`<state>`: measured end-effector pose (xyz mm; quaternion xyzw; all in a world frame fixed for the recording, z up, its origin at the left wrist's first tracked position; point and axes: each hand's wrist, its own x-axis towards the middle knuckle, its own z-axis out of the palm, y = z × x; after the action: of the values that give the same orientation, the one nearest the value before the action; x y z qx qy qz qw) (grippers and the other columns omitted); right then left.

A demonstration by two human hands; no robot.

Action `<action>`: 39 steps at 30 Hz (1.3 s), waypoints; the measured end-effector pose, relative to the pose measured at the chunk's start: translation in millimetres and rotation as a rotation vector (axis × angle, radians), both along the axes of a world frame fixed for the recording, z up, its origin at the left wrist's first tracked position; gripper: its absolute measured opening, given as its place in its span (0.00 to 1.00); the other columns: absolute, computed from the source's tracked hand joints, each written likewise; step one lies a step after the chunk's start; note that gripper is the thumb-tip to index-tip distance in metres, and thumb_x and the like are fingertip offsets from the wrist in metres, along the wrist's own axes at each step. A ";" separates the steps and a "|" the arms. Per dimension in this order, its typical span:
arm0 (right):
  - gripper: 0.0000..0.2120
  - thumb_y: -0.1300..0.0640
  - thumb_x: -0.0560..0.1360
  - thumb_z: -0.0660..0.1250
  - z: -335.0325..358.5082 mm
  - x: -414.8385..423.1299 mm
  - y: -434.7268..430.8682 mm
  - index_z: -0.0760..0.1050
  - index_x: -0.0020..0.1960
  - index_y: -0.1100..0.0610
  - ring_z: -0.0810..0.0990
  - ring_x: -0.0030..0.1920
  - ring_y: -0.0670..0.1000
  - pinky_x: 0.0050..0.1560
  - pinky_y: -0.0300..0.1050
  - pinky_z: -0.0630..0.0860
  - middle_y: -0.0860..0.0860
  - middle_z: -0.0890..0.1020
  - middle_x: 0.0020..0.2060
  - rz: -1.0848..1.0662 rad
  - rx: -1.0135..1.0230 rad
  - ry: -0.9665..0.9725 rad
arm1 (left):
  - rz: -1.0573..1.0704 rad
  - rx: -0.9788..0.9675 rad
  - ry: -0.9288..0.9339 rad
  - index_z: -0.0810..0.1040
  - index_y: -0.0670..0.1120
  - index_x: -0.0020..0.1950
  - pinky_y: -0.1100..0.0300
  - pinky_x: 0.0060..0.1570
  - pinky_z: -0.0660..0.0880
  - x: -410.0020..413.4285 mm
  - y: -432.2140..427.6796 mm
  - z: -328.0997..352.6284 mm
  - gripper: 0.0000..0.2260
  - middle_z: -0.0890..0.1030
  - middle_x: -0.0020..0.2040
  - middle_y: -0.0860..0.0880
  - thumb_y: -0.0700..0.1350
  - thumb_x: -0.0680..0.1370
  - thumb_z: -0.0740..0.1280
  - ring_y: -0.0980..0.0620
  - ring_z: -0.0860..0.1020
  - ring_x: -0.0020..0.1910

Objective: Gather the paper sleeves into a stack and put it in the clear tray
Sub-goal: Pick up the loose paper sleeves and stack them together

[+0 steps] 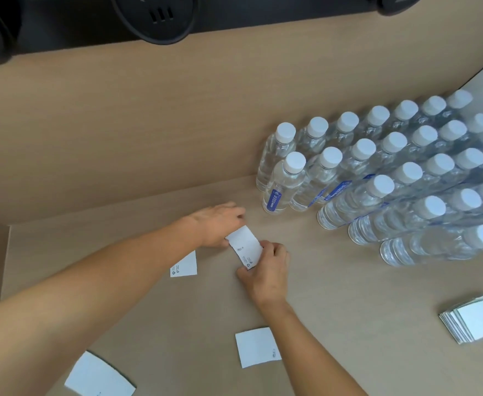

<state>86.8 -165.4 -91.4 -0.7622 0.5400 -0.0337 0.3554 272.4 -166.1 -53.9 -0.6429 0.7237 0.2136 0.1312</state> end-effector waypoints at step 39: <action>0.21 0.60 0.68 0.67 26.8 -171.7 1.3 0.71 0.60 0.59 0.72 0.55 0.52 0.57 0.44 0.74 0.51 0.67 0.57 0.780 0.089 0.101 | 0.923 -0.153 0.302 0.68 0.48 0.72 0.63 0.60 0.70 -224.5 187.4 -6.2 0.25 0.66 0.67 0.53 0.46 0.74 0.67 0.54 0.62 0.68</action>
<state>-84.9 -164.1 -64.6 -0.8946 0.2277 0.1649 0.3474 47.9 21.2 -60.2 -0.8661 0.3877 0.2868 -0.1312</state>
